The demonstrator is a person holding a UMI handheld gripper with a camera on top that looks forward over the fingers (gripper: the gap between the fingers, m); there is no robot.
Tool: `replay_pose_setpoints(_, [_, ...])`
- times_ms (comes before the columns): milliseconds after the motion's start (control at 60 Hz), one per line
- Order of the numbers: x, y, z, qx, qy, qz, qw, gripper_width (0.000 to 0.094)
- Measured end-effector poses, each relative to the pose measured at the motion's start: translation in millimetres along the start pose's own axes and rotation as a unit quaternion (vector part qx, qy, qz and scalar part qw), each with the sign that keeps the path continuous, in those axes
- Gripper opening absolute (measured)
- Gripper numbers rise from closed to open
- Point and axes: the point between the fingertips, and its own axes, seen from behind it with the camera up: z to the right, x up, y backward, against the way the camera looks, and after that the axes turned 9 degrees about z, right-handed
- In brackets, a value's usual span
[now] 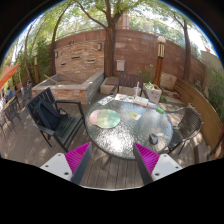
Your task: Arrange mouse
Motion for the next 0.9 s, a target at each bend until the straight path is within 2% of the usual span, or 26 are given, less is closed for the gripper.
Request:
replay_pose_setpoints(183, [-29.2,-10.1,19.7,-0.013,-0.022,-0.032,0.999,0.0855])
replay_pose_setpoints(467, [-117.2,-76.3,121.8,-0.081,-0.034,-0.088,0.992,0.0856])
replay_pose_setpoints(667, [-134.1,-177.7,209.1,-0.110,-0.023,-0.070,0.991,0.0861])
replay_pose_setpoints(900, [-144.6,-303.4,279.7,-0.097,-0.017,-0.052,0.994,0.0828])
